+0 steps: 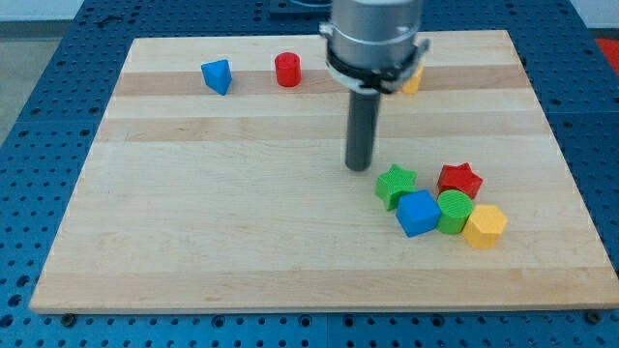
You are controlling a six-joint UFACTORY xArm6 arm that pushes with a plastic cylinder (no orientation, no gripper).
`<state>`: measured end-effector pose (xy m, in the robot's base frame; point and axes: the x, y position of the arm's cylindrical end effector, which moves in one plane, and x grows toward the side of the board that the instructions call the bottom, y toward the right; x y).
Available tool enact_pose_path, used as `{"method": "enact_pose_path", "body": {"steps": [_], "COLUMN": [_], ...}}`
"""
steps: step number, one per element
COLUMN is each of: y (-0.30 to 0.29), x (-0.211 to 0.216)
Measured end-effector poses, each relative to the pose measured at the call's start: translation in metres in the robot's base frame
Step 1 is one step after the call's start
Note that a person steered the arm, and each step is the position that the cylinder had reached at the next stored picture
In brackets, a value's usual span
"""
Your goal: Point your arm towards the yellow heart
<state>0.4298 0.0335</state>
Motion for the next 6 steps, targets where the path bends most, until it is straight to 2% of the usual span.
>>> {"method": "enact_pose_path", "body": {"steps": [1, 2, 3, 4, 5, 6], "y": [-0.008, 0.031, 0.047, 0.043, 0.076, 0.131], "x": [-0.074, -0.118, -0.133, -0.170, -0.195, -0.186]}}
